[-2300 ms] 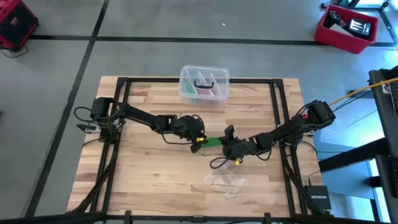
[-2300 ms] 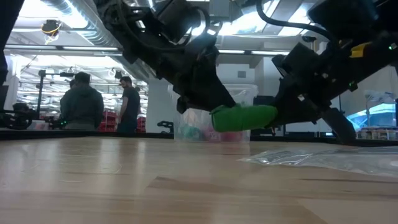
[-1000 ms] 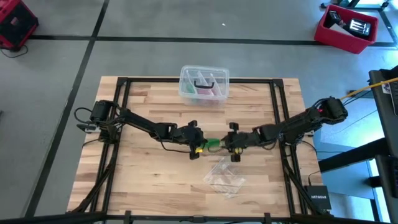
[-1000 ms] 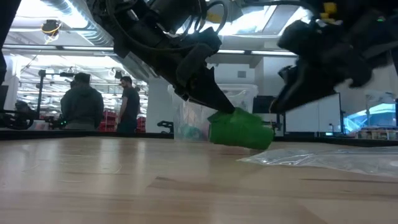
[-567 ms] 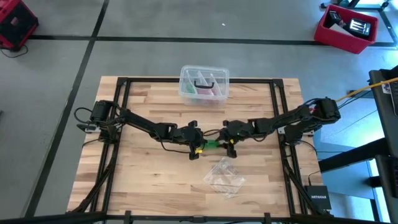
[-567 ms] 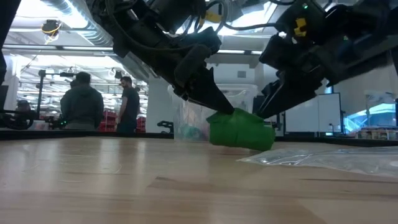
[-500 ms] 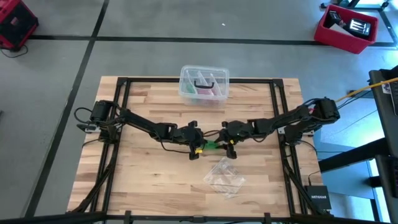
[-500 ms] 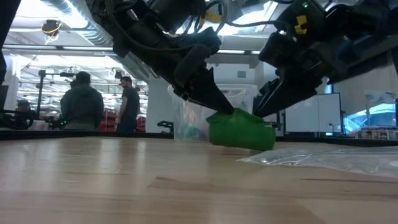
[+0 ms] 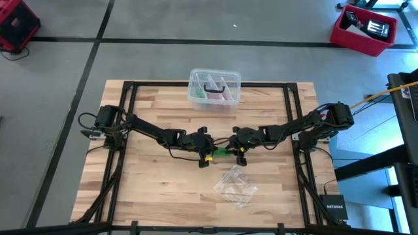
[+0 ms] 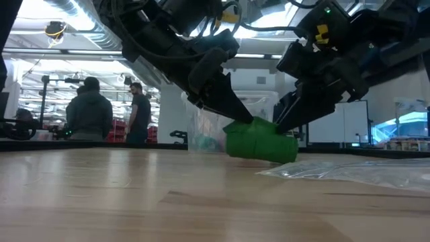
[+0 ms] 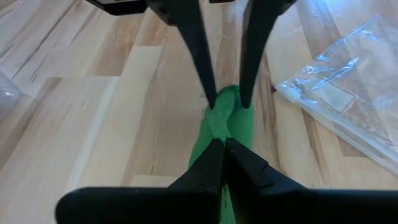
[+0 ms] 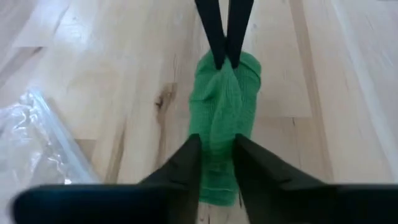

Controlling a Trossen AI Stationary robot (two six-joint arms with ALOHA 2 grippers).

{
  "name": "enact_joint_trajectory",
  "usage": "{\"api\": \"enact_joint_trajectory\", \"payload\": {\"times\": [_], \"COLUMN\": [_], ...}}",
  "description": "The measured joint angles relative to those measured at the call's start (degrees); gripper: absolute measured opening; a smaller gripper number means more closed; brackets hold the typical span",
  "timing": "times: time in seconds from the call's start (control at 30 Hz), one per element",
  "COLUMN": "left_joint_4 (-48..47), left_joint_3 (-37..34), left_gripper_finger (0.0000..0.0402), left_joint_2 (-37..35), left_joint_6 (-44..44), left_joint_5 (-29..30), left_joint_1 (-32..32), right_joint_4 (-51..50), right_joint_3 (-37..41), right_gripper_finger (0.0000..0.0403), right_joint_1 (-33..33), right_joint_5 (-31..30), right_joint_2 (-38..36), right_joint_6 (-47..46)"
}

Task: Roll bandage
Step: Roll the green bandage

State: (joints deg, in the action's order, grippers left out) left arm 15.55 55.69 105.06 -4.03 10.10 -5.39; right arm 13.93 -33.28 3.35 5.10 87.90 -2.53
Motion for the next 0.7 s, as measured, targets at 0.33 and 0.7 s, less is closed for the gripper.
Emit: {"api": "enact_joint_trajectory", "payload": {"times": [0.33, 0.7], "left_joint_4": [-1.74, -1.83], "left_joint_3": [0.01, 0.07], "left_gripper_finger": [0.0008, 0.0008], "left_joint_2": [-0.02, -0.16], "left_joint_6": [-2.53, -2.78], "left_joint_5": [0.03, 0.53], "left_joint_1": [0.02, 0.0], "right_joint_4": [-1.87, -11.69], "right_joint_3": [-0.33, -4.42], "right_gripper_finger": [0.0008, 0.0004], "right_joint_1": [-0.01, -0.04], "right_joint_5": [0.6, 1.6], "right_joint_2": [-0.17, -1.2], "right_joint_6": [0.55, -1.57]}}
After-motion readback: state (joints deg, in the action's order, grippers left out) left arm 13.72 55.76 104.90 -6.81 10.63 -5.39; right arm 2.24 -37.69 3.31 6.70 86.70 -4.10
